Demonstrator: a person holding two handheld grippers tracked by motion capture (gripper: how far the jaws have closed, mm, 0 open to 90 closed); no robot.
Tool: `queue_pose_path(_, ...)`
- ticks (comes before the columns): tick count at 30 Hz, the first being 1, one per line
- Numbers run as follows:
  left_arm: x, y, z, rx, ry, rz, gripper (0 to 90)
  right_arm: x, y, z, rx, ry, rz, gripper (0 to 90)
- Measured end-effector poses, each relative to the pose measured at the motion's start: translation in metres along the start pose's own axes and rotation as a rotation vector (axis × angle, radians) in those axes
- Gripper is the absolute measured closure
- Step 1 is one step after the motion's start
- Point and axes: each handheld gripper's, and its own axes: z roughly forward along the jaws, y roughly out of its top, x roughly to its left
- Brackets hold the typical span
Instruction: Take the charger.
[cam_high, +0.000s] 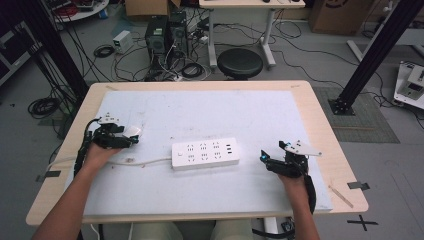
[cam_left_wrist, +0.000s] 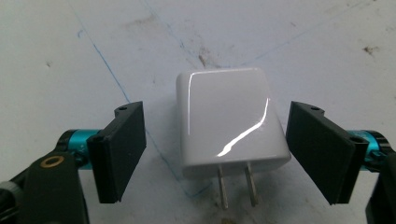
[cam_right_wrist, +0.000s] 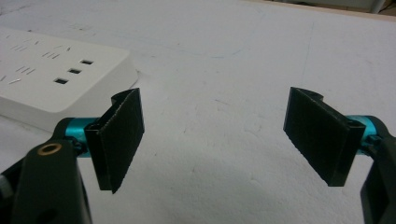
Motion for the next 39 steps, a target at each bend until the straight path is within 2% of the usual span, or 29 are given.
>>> queue_pose_path(5,-0.002,0.000,0.001,0.027,-0.013,0.016,33.0,0.000,0.000,0.000,0.000,0.000,0.000,20.5)
queue_pose_path(6,-0.003,0.000,0.002,0.030,-0.004,0.023,34.7,0.000,0.000,0.000,-0.001,0.000,0.000,20.5)
queue_pose_path(9,-0.004,0.000,0.001,0.028,0.000,0.009,35.6,0.000,0.000,0.000,0.000,0.000,0.000,20.5)
queue_pose_path(11,-0.003,0.000,-0.001,0.029,0.001,0.001,41.8,0.000,0.000,0.000,0.000,0.000,0.001,20.5)
queue_pose_path(14,-0.002,0.000,-0.002,0.027,-0.011,-0.010,42.4,0.000,0.000,0.000,-0.001,0.001,0.001,20.5)
queue_pose_path(19,-0.006,-0.002,-0.010,-0.041,-0.011,-0.057,42.5,0.000,0.000,0.000,-0.001,0.002,0.000,20.5)
queue_pose_path(20,-0.009,-0.002,-0.013,-0.068,-0.006,-0.074,42.5,0.000,0.000,0.000,-0.001,0.003,0.000,20.5)
queue_pose_path(21,-0.012,-0.001,-0.016,-0.084,0.002,-0.071,42.5,0.000,0.000,0.000,-0.001,0.003,-0.001,20.5)
queue_pose_path(23,-0.018,-0.001,-0.025,-0.134,0.004,-0.094,42.5,0.000,0.000,0.000,0.000,0.005,-0.001,20.6)
queue_pose_path(25,-0.025,0.000,-0.031,-0.163,0.004,-0.110,42.5,0.000,0.000,0.000,-0.001,0.006,-0.001,20.5)
queue_pose_path(29,-0.043,0.003,-0.044,-0.232,0.020,-0.128,42.5,0.000,0.000,0.000,-0.001,0.011,0.001,20.5)
queue_pose_path(30,-0.043,0.003,-0.044,-0.232,0.020,-0.128,42.5,0.000,0.000,0.000,-0.001,0.011,0.001,20.5)
queue_pose_path(31,-0.055,0.007,-0.052,-0.265,0.022,-0.130,42.5,0.000,0.000,0.000,-0.002,0.011,0.001,20.5)
queue_pose_path(37,-0.088,0.021,-0.070,-0.341,0.012,-0.077,42.5,0.000,0.000,-0.001,-0.008,0.013,-0.002,20.6)
queue_pose_path(39,-0.096,0.024,-0.074,-0.361,-0.006,-0.075,42.5,0.000,-0.001,-0.001,-0.010,0.013,-0.003,20.5)
